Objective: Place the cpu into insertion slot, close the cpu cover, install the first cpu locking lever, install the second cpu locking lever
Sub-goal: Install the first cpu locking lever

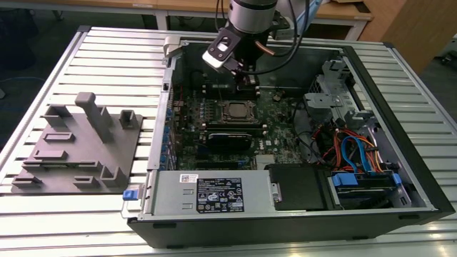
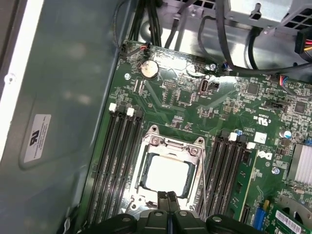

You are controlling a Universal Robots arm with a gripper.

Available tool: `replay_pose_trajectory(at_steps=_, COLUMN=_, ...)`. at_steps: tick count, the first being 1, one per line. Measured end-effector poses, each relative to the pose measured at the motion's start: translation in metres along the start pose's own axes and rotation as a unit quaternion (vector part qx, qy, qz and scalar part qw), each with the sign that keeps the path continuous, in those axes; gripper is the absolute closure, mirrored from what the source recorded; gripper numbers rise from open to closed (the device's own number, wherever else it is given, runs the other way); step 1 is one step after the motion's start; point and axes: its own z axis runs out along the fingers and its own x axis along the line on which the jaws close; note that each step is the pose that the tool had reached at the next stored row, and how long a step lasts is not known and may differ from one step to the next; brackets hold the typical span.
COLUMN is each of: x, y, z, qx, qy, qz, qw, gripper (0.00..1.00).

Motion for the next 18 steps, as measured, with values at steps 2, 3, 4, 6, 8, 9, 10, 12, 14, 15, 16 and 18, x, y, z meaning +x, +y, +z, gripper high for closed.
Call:
replay_pose_trajectory(at_steps=2, x=-0.0001, y=0.0000, z=0.0000, qx=0.0002, qy=0.0000, qz=-0.007, qw=0.99998, gripper=0.90)
replay_pose_trajectory(at_steps=3, x=-0.0002, y=0.0000, z=0.0000, qx=0.0004, qy=0.0001, qz=-0.010, qw=0.99995, gripper=0.90)
replay_pose_trajectory(at_steps=4, x=-0.0002, y=0.0000, z=0.0000, qx=0.0005, qy=0.0001, qz=-0.013, qw=0.99991, gripper=0.90)
replay_pose_trajectory(at_steps=6, x=-0.0003, y=-0.0001, z=0.0000, qx=0.0007, qy=0.0001, qz=-0.020, qw=0.99980, gripper=0.90)
replay_pose_trajectory(at_steps=8, x=-0.0005, y=-0.0001, z=0.0000, qx=0.0010, qy=0.0002, qz=-0.026, qw=0.99966, gripper=0.90)
replay_pose_trajectory(at_steps=9, x=-0.0005, y=-0.0001, z=0.0000, qx=0.0011, qy=0.0002, qz=-0.029, qw=0.99958, gripper=0.90)
replay_pose_trajectory(at_steps=10, x=-0.0006, y=-0.0001, z=0.0000, qx=0.0012, qy=0.0002, qz=-0.032, qw=0.99949, gripper=0.90)
replay_pose_trajectory(at_steps=12, x=-0.0008, y=-0.0002, z=0.0000, qx=0.0013, qy=0.0003, qz=-0.037, qw=0.99931, gripper=0.90)
replay_pose_trajectory(at_steps=14, x=-0.0009, y=-0.0002, z=0.0000, qx=0.0016, qy=0.0003, qz=-0.043, qw=0.99909, gripper=0.90)
replay_pose_trajectory(at_steps=15, x=-0.0010, y=-0.0003, z=0.0000, qx=0.0017, qy=0.0003, qz=-0.046, qw=0.99894, gripper=0.90)
replay_pose_trajectory(at_steps=16, x=-0.0011, y=-0.0003, z=0.0000, qx=0.0019, qy=0.0003, qz=-0.050, qw=0.99877, gripper=0.90)
replay_pose_trajectory(at_steps=18, x=-0.0013, y=-0.0004, z=0.0000, qx=0.0022, qy=0.0004, qz=-0.060, qw=0.99822, gripper=0.90)
